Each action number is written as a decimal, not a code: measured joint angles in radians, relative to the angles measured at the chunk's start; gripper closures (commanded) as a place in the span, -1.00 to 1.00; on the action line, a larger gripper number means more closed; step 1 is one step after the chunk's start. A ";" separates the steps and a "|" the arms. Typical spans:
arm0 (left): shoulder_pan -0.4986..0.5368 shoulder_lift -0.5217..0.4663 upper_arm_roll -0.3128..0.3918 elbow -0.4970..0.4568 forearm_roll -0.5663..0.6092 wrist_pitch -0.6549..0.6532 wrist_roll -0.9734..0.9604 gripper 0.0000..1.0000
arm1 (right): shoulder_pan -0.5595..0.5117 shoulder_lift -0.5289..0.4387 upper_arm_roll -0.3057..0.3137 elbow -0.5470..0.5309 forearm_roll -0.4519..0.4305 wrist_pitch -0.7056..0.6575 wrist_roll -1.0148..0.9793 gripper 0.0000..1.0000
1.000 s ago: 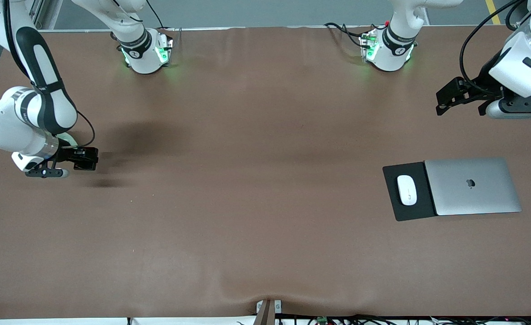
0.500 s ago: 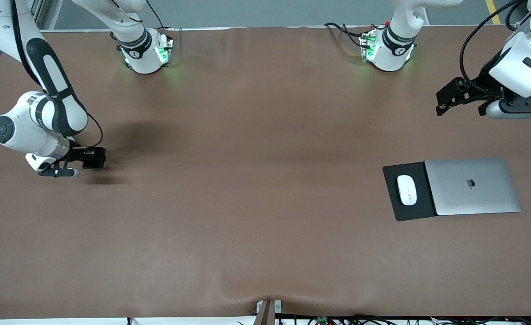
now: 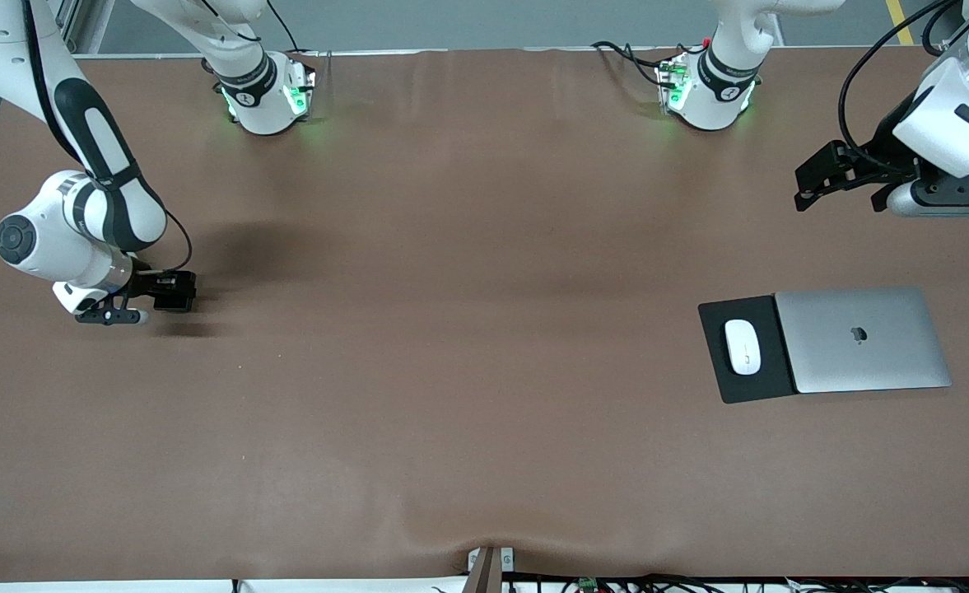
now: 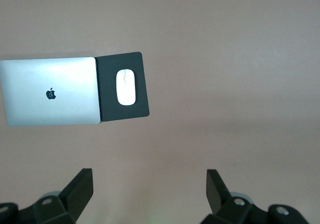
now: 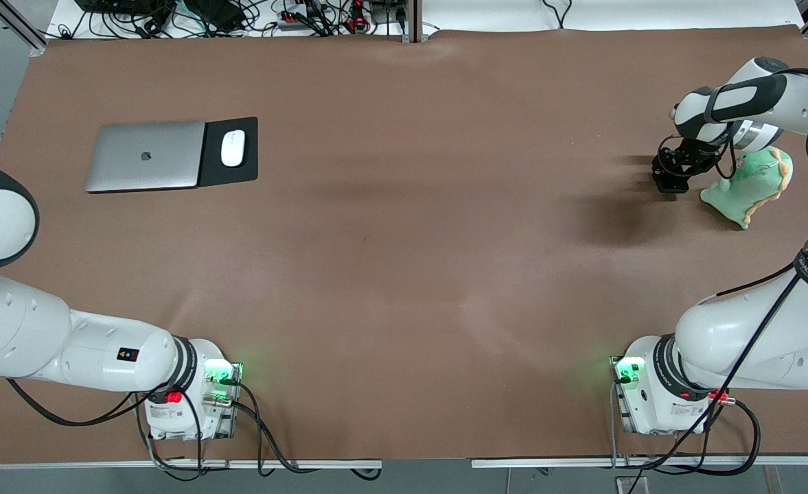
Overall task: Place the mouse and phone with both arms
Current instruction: 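Lower the black phone beside the green plush toy with the right gripper, then open the right gripper and draw it back from the phone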
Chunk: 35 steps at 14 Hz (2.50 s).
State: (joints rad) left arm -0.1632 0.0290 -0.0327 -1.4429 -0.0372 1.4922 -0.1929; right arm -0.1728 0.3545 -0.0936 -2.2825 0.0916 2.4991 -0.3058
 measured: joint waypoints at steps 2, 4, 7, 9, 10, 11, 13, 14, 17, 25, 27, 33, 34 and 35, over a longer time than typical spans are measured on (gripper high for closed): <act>0.000 0.000 0.001 0.000 0.000 0.000 0.000 -1.00 | 0.000 0.008 0.002 -0.001 0.000 0.016 0.000 -0.83; 0.000 0.000 0.001 0.000 0.000 0.000 0.000 -1.00 | 0.000 0.014 0.004 -0.001 0.000 0.021 0.000 -1.00; 0.000 0.000 0.001 0.000 0.000 0.001 0.000 -1.00 | 0.000 0.016 0.005 -0.001 0.000 0.022 0.000 -1.00; 0.000 0.000 0.001 0.000 0.000 0.001 0.000 -1.00 | 0.000 0.017 0.005 -0.001 0.000 0.022 0.000 -1.00; 0.000 0.000 0.001 0.000 0.000 0.001 0.000 -1.00 | 0.000 0.017 0.006 -0.001 0.000 0.022 0.000 -1.00; 0.000 0.000 0.001 0.000 0.000 0.001 0.000 -1.00 | 0.000 0.015 0.008 0.001 0.000 0.019 0.000 -1.00; 0.000 0.000 0.001 0.000 0.000 0.001 0.000 -1.00 | 0.004 -0.005 0.015 0.025 0.000 -0.028 0.000 -1.00; 0.000 0.000 0.001 0.000 0.000 0.001 0.000 -1.00 | 0.007 -0.026 0.017 0.054 0.000 -0.079 0.000 -1.00; 0.000 0.000 0.002 0.001 0.000 0.002 0.000 -1.00 | 0.011 -0.088 0.020 0.206 0.000 -0.303 0.007 -1.00; 0.000 0.000 0.002 0.002 0.000 0.003 0.000 -1.00 | 0.138 -0.113 0.023 0.575 -0.078 -0.690 0.253 -1.00; 0.000 0.000 0.002 0.003 0.000 0.003 0.000 -1.00 | 0.198 -0.114 0.026 0.641 -0.111 -0.756 0.342 -1.00; 0.000 0.000 0.002 0.003 0.000 0.003 0.000 -1.00 | 0.231 -0.167 0.016 0.778 -0.117 -0.881 0.379 -1.00; 0.000 0.000 0.002 0.003 0.000 0.003 0.000 -1.00 | 0.228 -0.198 0.014 0.781 -0.117 -0.910 0.379 -1.00; 0.001 0.000 0.002 0.003 0.000 0.003 0.000 -1.00 | 0.227 -0.232 0.013 0.782 -0.117 -0.936 0.379 -1.00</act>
State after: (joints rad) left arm -0.1627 0.0288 -0.0308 -1.4396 -0.0374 1.4950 -0.1929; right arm 0.0547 0.1221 -0.0806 -1.5009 -0.0251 1.5626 0.0732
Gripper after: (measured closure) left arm 0.000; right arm 0.000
